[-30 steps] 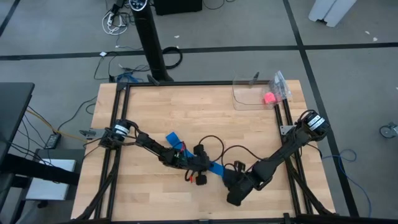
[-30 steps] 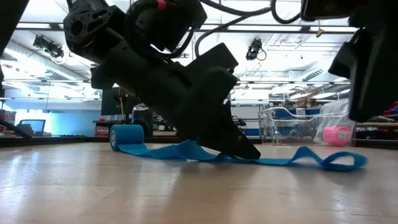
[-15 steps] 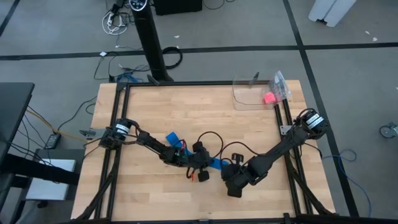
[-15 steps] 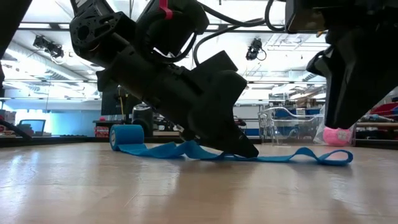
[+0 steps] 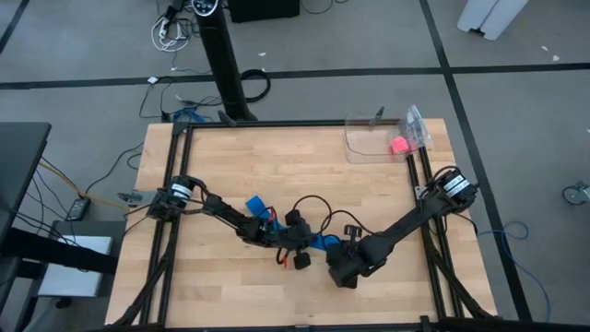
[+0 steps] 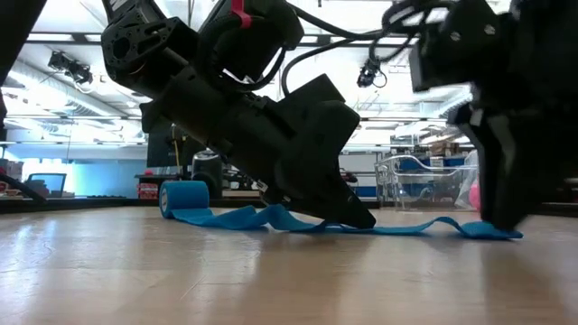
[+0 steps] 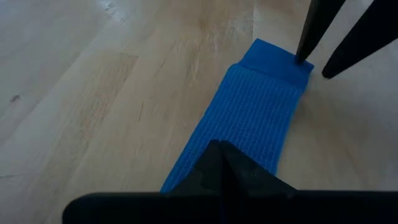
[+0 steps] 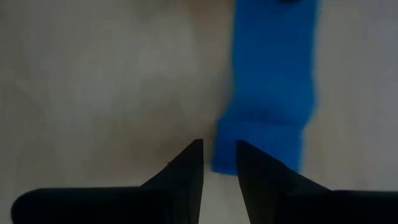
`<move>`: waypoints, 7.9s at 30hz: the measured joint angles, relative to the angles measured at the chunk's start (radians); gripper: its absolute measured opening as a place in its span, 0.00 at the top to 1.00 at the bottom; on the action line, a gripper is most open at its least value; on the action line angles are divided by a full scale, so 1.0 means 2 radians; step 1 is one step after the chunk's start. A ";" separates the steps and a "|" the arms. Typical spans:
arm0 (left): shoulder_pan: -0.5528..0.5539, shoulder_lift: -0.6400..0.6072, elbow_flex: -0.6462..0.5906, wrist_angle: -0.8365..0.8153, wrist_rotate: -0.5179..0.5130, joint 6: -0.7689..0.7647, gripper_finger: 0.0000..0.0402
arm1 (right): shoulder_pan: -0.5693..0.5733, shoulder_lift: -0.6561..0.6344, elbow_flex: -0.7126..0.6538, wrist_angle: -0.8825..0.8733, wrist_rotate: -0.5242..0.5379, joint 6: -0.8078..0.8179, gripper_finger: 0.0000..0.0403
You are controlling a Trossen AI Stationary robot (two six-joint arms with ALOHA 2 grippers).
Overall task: Roll bandage
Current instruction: Roll the blue bandage
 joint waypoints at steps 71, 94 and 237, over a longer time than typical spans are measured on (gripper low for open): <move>-0.195 -0.356 -0.338 -0.195 -0.302 -0.437 0.99 | 0.010 -0.082 -0.114 0.316 0.044 -0.118 0.85; -0.108 -0.350 -0.388 -0.101 -0.268 -0.511 0.69 | 0.010 -0.082 -0.114 0.337 0.044 -0.131 0.86; -0.065 -0.431 0.270 -0.466 -0.096 0.326 0.96 | -0.215 0.081 -0.178 0.928 -0.203 -0.213 0.40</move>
